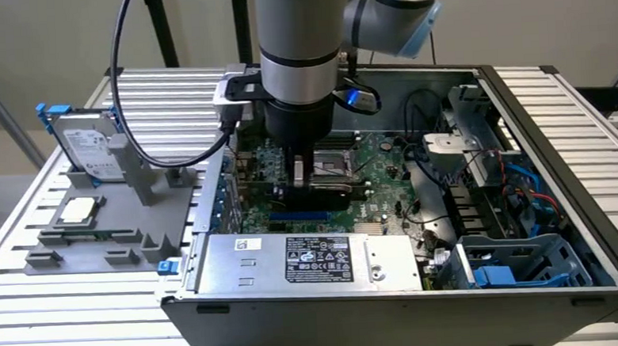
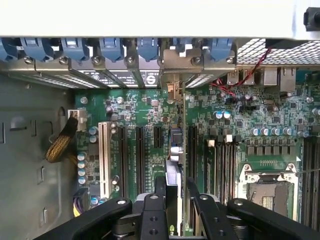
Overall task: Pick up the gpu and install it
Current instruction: 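Insert the gpu into the slot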
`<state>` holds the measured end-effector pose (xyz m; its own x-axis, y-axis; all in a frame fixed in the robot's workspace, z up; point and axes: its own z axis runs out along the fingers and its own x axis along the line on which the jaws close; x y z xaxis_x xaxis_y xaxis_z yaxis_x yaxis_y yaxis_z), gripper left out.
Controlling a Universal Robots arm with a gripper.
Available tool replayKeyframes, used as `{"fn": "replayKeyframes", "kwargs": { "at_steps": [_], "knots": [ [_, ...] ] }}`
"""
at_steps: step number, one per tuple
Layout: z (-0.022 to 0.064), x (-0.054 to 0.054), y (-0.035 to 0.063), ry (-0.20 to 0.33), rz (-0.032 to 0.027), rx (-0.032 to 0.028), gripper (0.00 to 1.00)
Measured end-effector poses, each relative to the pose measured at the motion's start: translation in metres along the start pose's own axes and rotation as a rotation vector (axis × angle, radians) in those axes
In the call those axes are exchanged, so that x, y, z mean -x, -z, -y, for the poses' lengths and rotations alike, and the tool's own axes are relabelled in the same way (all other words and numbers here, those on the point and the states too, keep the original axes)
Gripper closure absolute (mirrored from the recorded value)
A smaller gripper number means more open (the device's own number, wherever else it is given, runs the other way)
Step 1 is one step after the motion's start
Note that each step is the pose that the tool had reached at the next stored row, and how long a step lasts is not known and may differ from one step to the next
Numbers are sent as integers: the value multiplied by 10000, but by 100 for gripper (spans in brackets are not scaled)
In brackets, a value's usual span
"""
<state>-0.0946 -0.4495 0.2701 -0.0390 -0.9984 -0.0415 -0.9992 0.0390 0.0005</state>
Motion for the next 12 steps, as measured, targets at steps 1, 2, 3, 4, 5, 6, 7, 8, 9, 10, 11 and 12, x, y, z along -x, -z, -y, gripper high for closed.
{"fn": "replayKeyframes", "kwargs": {
  "at_steps": [1,2,3,4,5,6,7,8,9,10,11,12],
  "knots": [
    [-2,0,-5,0,0,0,100],
    [-3,-1,-10,0,0,0,100],
    [-6,-1,-16,0,0,0,100],
    [-8,-1,-22,0,-1,0,100],
    [-10,-2,-30,0,0,0,100],
    [-12,-2,-36,0,-1,0,100],
    [-14,-2,-43,0,0,0,100],
    [-15,-3,-49,0,1,0,100],
    [-17,-3,-55,0,-1,0,100],
    [-19,-3,-61,0,0,0,100],
    [-21,-4,-66,0,-1,1,100],
    [-24,-4,-72,-1,-1,1,100]
  ]
}}
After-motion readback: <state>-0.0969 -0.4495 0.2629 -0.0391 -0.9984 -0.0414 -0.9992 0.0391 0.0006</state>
